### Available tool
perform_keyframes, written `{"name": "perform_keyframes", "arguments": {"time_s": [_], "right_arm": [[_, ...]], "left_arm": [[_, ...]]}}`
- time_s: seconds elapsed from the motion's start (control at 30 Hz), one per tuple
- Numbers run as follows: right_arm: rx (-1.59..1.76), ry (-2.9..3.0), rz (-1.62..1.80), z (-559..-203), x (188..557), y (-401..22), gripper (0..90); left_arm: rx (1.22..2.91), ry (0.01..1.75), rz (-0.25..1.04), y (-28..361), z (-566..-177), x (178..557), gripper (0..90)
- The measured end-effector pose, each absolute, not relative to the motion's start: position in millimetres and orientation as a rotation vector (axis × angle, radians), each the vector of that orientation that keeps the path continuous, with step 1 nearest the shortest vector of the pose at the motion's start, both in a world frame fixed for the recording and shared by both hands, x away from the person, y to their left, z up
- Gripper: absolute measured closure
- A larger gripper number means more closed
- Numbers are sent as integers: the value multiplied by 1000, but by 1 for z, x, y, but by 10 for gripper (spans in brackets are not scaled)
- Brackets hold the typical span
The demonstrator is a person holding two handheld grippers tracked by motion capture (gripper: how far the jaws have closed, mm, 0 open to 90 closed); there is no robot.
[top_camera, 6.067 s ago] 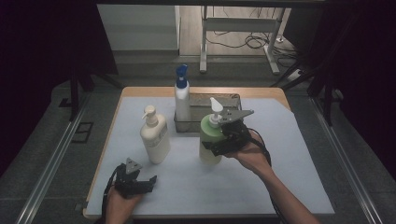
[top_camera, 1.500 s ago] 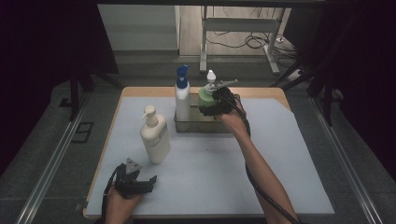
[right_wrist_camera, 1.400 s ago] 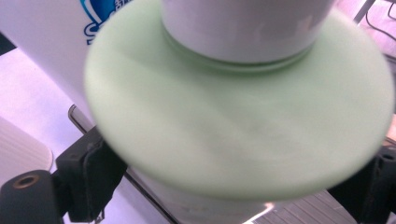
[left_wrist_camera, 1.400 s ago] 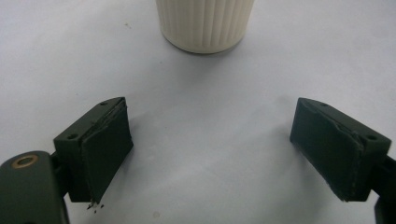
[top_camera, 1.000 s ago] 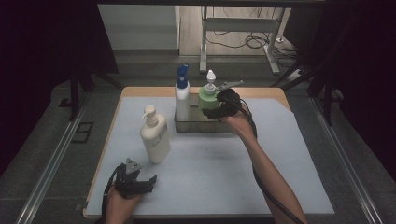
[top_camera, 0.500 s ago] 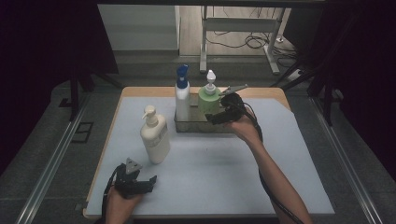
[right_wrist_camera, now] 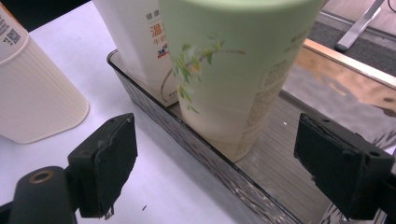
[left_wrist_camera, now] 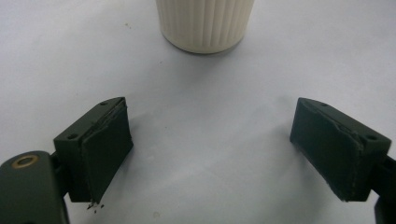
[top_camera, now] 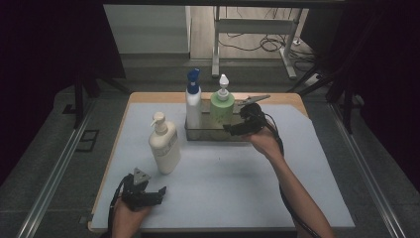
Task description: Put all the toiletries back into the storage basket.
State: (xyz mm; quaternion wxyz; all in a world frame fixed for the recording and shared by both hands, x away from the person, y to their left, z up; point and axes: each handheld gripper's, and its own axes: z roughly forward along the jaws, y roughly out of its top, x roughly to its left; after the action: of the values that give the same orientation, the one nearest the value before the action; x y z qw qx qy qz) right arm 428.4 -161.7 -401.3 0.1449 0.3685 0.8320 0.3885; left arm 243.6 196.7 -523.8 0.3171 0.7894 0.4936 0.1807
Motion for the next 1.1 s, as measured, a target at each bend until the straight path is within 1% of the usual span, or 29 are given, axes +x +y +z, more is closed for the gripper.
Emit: {"name": "perform_keyframes", "arguments": {"time_s": [0.07, 0.13, 0.23, 0.47, 0.57, 0.73, 0.83, 1.1], "right_arm": [[1077, 2406, 1151, -402, 427, -165, 176], [1084, 2403, 1151, -402, 426, -167, 188], [1098, 2397, 1150, -403, 426, -170, 233], [1142, 2342, 1112, -404, 429, -179, 373], [1155, 2324, 1119, -406, 432, -182, 455], [1173, 2304, 1104, -411, 437, -184, 550], [1182, 2294, 1099, -414, 440, -183, 623], [1212, 2272, 1058, -425, 449, -179, 762]], "left_arm": [[2079, 1299, 475, 197, -524, 244, 120], [2079, 1299, 475, 197, -524, 244, 120], [2077, 1299, 476, 197, -524, 244, 120], [2078, 1300, 475, 197, -524, 244, 120], [2077, 1299, 476, 197, -524, 244, 121], [2078, 1300, 475, 197, -524, 244, 120], [2078, 1300, 475, 197, -524, 244, 120], [2077, 1300, 474, 197, -524, 244, 120]]}}
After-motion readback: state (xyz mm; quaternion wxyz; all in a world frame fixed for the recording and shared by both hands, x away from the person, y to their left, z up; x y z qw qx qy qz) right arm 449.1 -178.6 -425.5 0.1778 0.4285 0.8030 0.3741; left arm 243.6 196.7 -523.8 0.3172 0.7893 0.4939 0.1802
